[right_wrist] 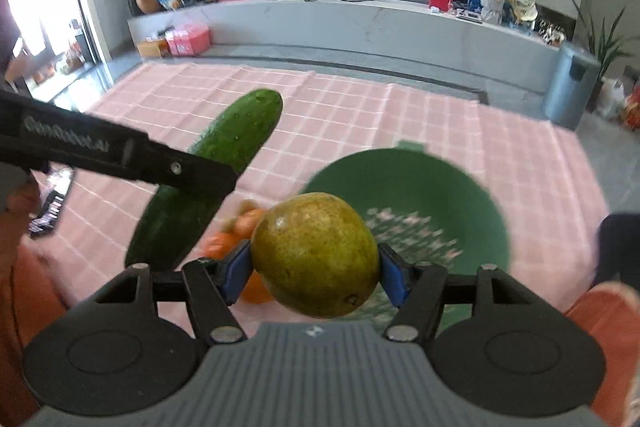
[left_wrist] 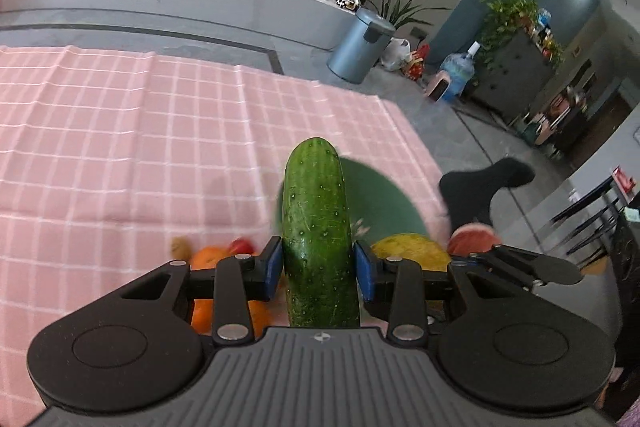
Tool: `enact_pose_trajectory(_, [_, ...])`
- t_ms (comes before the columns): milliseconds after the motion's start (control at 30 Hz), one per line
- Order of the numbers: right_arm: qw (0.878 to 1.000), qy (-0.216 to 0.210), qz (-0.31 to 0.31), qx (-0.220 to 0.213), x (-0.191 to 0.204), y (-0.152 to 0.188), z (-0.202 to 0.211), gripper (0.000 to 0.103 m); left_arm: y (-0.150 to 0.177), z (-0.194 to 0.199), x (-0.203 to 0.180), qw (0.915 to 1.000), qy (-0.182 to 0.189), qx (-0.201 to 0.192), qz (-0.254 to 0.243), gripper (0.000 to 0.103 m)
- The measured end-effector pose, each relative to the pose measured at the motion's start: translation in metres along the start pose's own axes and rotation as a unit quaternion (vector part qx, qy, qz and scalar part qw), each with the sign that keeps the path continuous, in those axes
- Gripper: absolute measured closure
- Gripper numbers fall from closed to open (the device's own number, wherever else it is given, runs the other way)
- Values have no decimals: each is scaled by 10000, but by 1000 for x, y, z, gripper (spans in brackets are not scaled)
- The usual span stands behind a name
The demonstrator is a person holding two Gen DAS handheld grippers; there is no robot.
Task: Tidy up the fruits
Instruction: 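Lower the cucumber into the green colander with the left tool while the right tool lowers the pear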
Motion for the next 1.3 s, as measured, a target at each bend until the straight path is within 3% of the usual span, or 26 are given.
enact_pose_trajectory(233, [9978,208,293,554,-52,-12,-31,41,-17,-62,-19,9992,225,227,255,61])
enact_pose_trajectory(467, [9914,277,617,1119,-85,-7,-74,41,-15,-109,-26,9989,180,430,75,61])
enact_pose_trajectory(767, [9820,124,1115,1522,-91,6,-108,41,3,-127,-28,9976,-65,610,-328,61])
enact_pose_trajectory(1133, [9795,14,1228,1596,-92,12,-124,40,10,-124,-33,9929,-535,375,-990,60])
enact_pose_trajectory(1300, [9795,59,1161,1642,-93,11,-126,39,6,-122,-31,9949,-445,276,-867,61])
Point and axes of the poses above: each gripper's, at about its wrist camera, not at the fingertips, and z roughly against the way its jaws point, x to its left, y to its underside, the point moved 7 cm from there along -z, roughly the way its jaws point, and after that the axes turned 6 degrees about -y, right-handed, at the moved point
